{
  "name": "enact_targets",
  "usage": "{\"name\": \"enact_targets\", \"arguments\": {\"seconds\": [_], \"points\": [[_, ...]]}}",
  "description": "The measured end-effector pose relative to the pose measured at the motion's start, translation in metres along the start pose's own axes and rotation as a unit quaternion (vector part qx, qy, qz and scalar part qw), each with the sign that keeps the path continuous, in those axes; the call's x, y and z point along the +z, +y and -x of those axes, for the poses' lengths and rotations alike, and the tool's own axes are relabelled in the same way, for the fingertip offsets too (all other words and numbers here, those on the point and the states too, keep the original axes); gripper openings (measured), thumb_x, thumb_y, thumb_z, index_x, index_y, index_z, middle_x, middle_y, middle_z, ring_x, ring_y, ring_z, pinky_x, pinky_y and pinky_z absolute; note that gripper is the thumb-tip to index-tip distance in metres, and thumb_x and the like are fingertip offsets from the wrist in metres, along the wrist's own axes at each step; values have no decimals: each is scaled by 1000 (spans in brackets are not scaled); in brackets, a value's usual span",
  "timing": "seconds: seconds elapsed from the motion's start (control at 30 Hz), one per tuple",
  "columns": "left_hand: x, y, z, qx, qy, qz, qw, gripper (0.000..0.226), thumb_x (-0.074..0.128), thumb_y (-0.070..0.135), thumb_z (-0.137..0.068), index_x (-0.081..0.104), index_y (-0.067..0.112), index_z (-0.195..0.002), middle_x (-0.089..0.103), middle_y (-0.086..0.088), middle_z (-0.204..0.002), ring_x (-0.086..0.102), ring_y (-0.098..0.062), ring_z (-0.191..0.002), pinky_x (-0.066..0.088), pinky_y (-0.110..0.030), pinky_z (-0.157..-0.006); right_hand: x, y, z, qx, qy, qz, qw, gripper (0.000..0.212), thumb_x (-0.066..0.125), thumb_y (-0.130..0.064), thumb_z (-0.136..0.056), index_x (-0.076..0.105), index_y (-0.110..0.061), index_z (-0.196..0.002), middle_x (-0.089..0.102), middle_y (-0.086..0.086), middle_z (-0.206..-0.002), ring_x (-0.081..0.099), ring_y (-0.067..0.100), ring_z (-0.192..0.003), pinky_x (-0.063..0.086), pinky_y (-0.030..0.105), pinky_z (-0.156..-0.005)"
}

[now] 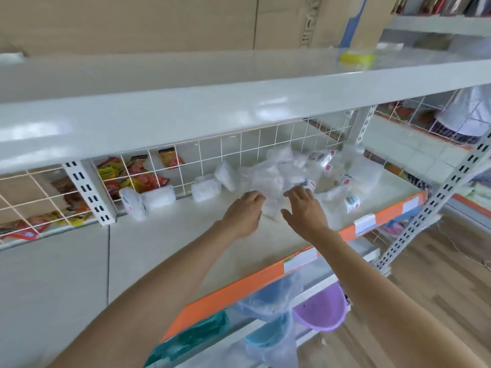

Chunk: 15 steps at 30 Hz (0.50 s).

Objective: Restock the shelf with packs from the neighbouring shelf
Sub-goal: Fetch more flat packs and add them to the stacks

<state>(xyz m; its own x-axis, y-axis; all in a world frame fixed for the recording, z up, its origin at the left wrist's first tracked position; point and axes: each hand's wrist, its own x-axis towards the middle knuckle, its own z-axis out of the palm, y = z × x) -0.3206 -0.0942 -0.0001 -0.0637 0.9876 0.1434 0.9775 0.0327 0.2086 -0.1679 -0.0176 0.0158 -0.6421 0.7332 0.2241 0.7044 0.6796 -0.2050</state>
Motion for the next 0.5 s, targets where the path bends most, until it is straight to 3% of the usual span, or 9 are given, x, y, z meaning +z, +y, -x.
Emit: {"name": "enact_targets", "arguments": {"seconds": [0.13, 0.33, 0.5], "points": [[11, 8, -23, -32, -21, -84, 996, 50, 48, 15, -91, 31, 5, -137, 32, -10, -138, 31, -27, -127, 37, -38, -96, 6, 11, -20, -15, -61, 56, 996, 50, 50, -28, -93, 31, -13, -137, 38, 6, -142, 33, 25, -130, 29, 36, -101], [20, 10, -32, -57, 14, -148, 987, 40, 58, 17, -85, 43, 10, -121, 38, -8, -126, 35, -26, -118, 34, -33, -89, 26, 16, -19, -33, -111, 37, 993, 69, 49, -29, -94, 7, -6, -144, 46, 13, -132, 41, 28, -121, 32, 34, -99], [25, 0, -5, -78, 1, -76, 994, 39, 56, 17, -87, 42, 15, -123, 45, -4, -124, 40, -24, -117, 41, -37, -88, 36, 8, -9, -50, -128, -33, 990, 64, 51, -41, -90, 20, -8, -135, 50, 12, -128, 45, 29, -119, 33, 34, -95]]}}
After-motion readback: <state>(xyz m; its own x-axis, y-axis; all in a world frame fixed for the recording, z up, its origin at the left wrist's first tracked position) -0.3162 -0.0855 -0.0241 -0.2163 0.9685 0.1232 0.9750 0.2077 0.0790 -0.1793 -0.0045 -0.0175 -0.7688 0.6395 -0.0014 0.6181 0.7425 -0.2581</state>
